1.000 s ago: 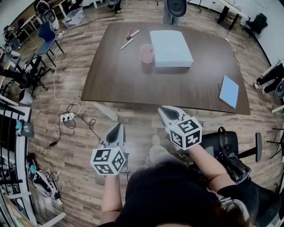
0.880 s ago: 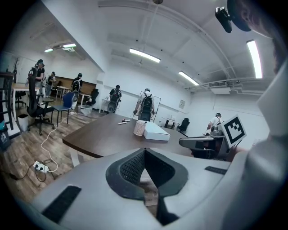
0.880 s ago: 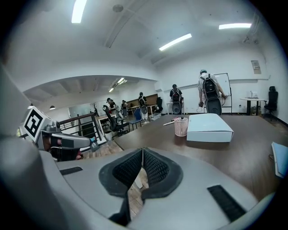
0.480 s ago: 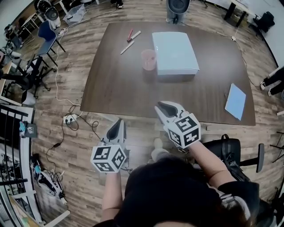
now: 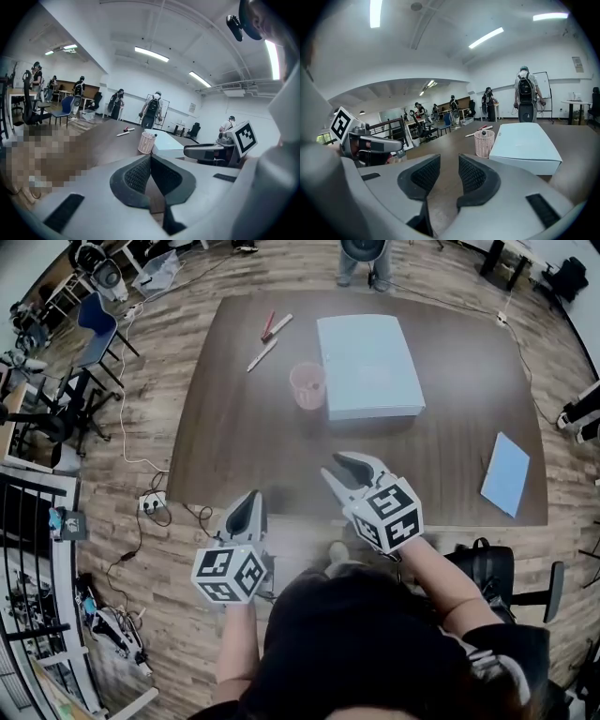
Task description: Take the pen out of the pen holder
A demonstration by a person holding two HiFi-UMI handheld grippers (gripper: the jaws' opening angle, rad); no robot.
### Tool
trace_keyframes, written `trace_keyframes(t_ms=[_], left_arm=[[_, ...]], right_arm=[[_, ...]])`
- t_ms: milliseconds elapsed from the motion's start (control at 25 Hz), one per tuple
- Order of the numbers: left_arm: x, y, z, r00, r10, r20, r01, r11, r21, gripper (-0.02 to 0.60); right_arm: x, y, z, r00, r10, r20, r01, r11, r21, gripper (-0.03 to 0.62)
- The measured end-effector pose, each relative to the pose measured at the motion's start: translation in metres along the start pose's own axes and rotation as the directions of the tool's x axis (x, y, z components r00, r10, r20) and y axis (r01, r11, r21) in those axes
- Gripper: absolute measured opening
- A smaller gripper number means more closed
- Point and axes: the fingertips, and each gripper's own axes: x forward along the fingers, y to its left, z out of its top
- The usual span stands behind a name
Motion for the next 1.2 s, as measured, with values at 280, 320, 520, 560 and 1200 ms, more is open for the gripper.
trace_keyframes(t_ms=[280, 320, 520, 560, 1200], left_arm=[[0.039, -0.003, 0.016, 1.0, -0.024, -0.008, 0.024, 0.998, 0.052, 0.015], [0.043, 0.0, 0.02, 1.0, -0.029, -0.011, 0.029, 0.998, 0.061, 0.015], [0.067, 0.022, 0.04, 0.997, -0.072, -0.025, 0.075, 0.992, 0.097, 0.015], [0.072, 0.026, 0.043, 0.996, -0.084, -0.027, 0.086, 0.991, 0.101, 0.015], [0.147, 0.067, 0.074, 0.966, -0.236, -0.106, 0.247, 0.963, 0.104, 0.015]], right_arm=[[0.018, -0.033, 0.015, 0.999, -0.028, 0.017, 0.028, 1.0, -0.009, 0.13], [0.023, -0.034, 0.019, 0.999, -0.031, 0.019, 0.032, 0.999, -0.013, 0.132], [0.049, -0.044, 0.038, 0.997, -0.077, 0.027, 0.078, 0.997, -0.03, 0.14], [0.053, -0.047, 0.042, 0.995, -0.091, 0.028, 0.092, 0.995, -0.031, 0.141], [0.116, -0.109, 0.055, 0.952, -0.306, -0.033, 0.306, 0.952, -0.005, 0.141]])
